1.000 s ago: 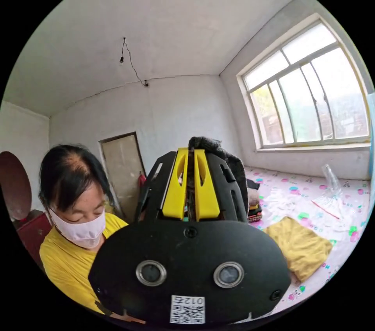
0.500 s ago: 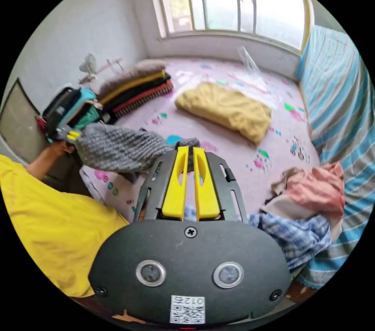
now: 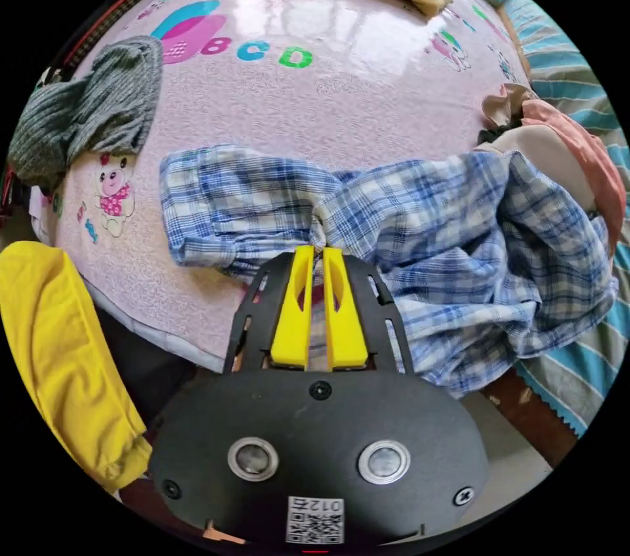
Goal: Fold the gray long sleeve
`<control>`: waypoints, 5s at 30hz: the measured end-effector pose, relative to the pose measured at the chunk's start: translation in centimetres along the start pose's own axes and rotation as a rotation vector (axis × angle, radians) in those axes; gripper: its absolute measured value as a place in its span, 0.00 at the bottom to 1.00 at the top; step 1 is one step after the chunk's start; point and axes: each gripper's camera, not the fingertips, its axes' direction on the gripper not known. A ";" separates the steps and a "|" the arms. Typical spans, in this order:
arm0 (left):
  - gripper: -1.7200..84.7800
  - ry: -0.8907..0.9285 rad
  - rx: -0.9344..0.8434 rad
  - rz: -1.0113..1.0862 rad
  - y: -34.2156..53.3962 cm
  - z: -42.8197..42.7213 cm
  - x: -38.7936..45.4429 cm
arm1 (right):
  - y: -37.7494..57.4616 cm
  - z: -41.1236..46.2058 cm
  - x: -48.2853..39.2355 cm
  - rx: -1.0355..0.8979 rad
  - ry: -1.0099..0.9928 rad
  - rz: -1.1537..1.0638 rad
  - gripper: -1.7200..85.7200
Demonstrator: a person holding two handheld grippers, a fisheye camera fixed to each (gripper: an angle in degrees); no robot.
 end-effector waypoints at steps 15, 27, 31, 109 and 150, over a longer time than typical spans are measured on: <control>0.03 -0.103 0.246 0.236 -4.7 -15.4 1.6 | 10.8 -4.2 26.2 0.272 -0.298 0.711 0.12; 0.04 -0.094 0.113 1.251 -11.0 -18.8 18.7 | 13.5 -2.8 26.1 0.506 -0.424 0.584 0.07; 0.05 -0.317 -0.259 1.055 -12.4 -7.8 18.6 | 10.7 0.1 22.9 0.463 -0.467 0.446 0.05; 0.02 0.587 0.140 -0.380 -13.1 -2.7 -22.6 | -12.1 19.1 13.9 0.573 -1.007 -0.200 0.05; 0.02 0.910 0.137 -0.096 -4.7 -16.5 -20.5 | -2.8 19.6 -22.8 0.173 0.057 -1.003 0.06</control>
